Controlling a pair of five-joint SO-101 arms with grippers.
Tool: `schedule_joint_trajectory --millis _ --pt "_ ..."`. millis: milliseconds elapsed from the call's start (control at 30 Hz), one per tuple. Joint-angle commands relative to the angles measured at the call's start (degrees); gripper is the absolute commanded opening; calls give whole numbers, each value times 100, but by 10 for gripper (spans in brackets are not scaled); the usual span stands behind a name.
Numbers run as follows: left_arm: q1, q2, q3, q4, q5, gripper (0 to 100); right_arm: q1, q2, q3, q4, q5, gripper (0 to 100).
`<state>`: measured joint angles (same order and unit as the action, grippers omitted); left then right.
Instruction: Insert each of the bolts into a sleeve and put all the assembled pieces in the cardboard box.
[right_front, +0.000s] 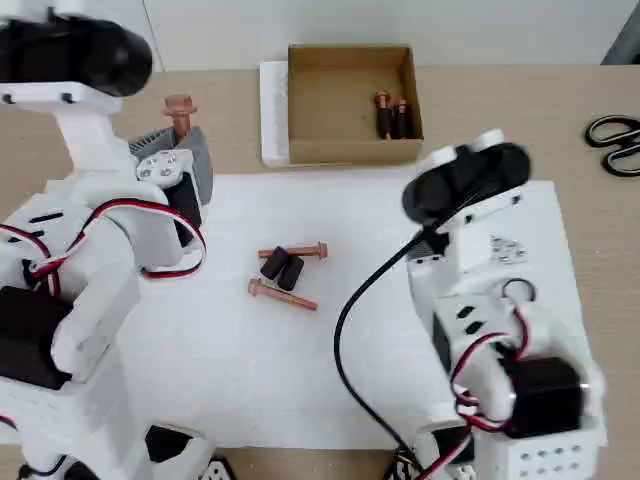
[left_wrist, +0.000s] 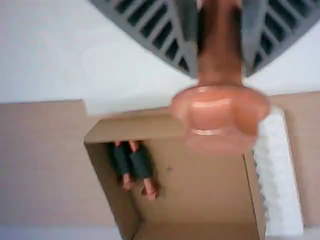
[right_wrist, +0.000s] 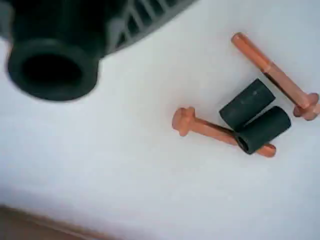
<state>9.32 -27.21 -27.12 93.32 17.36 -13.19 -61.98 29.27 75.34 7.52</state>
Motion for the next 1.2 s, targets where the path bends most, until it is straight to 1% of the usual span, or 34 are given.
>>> schedule_joint_trajectory --millis 0,133,200,400,500,600,667,733,833,1033,1100,1167 --pt "44 26 -224 -325 97 6 -321 -664 1143 -1288 -211 3" --pt "35 26 -215 -527 97 6 -620 -1578 2400 -2369 -879 6" --pt "44 26 -40 -659 97 6 -690 -2035 2919 -2738 -1090 6" --pt "105 18 822 -1301 114 6 -989 -3354 4378 -3415 -1090 5" --pt "396 -18 1182 -1705 114 6 -1174 -3916 5002 -3705 -1090 4" --pt "747 18 1262 -2286 53 6 -1305 -4198 5257 -3741 -1090 4" --pt "985 18 1262 -2743 -237 6 -1305 -4171 5292 -3714 -1099 4" --pt "1231 -26 1253 -2927 -580 6 -1314 -4127 5319 -3600 -1116 4" --pt "1468 -193 1200 -2681 -668 6 -1314 -4127 5407 -3459 -1116 4" --pt "1793 -1134 1042 -1415 -422 6 -1314 -4110 5459 -3363 -1125 4" --pt "1776 -1284 1174 -1125 -387 6 -1332 -4092 5468 -3363 -1143 4" --pt "1679 -1363 1543 -1029 -149 6 -1437 -4084 5468 -3363 -1327 4"
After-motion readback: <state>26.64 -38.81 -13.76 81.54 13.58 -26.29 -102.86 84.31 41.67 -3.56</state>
